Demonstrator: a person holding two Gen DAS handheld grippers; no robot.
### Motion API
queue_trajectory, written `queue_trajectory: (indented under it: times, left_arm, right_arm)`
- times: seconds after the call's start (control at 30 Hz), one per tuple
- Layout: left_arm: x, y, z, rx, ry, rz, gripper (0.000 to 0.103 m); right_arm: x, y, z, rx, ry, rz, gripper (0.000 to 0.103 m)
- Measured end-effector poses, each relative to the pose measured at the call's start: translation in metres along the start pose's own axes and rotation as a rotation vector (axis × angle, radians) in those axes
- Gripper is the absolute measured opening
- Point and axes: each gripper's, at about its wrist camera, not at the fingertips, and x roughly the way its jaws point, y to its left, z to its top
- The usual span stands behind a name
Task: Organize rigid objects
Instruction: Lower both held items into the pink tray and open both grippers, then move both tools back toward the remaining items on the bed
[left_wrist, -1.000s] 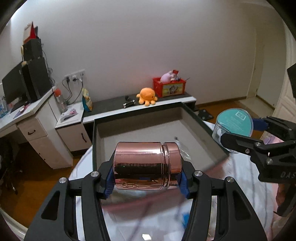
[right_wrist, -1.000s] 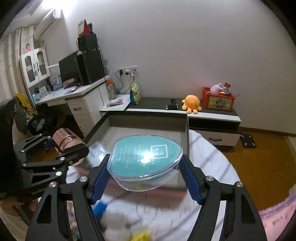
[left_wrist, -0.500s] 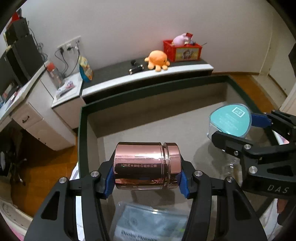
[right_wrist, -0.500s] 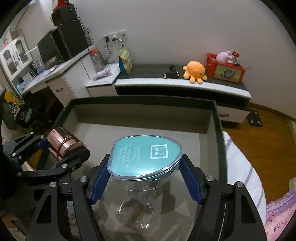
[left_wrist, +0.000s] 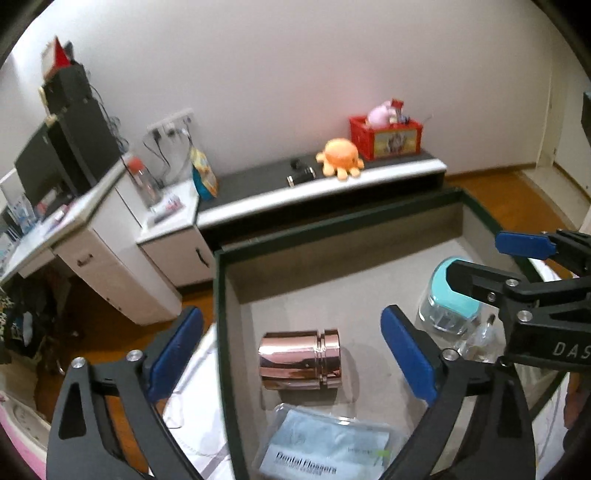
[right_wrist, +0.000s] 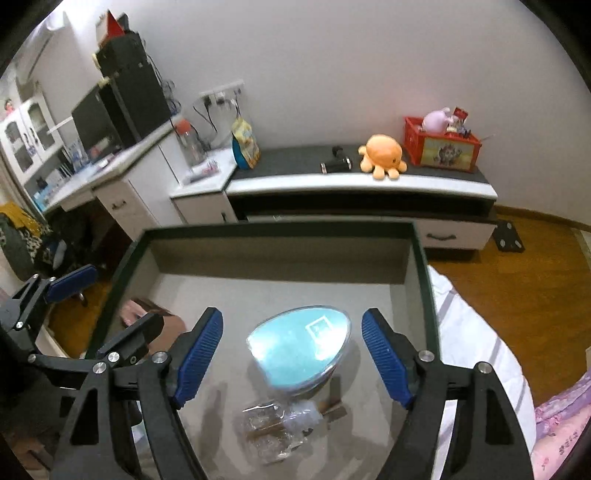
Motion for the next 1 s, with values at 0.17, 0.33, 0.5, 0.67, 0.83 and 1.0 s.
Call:
queue_trajectory:
  times: [0.17, 0.33, 0.5, 0.67, 0.83, 1.0]
  left_arm:
    - [-0.046, 0.000, -0.006, -0.006, -0.100, 0.030, 0.103]
    - [-0.093, -0.003, -0.022, -0.016, -0.181, 0.045, 0.103]
    - [-0.146, -0.007, -0.055, -0.046, -0.267, 0.051, 0.103]
    - [-0.207, -0.016, -0.096, -0.082, -0.381, 0.065, 0.103]
    - [-0.255, -0.029, -0.141, -0.146, -0.485, 0.055, 0.103]
    - [-0.285, -0.047, -0.181, -0.143, -0.543, 0.059, 0.103]
  right_arm:
    - [-0.044, 0.012, -0.007, -0.030, -0.081, 0.008, 0.081]
    - [-0.084, 0.021, -0.023, -0.056, -0.145, 0.001, 0.084]
    - [-0.133, 0.023, -0.055, -0.068, -0.238, 0.013, 0.084]
    - [-0.184, 0.030, -0.097, -0.087, -0.347, 0.019, 0.084]
    - [-0.230, 0.045, -0.147, -0.145, -0.482, -0.037, 0.085]
    - [-0.262, 0.052, -0.196, -0.158, -0.598, -0.093, 0.085]
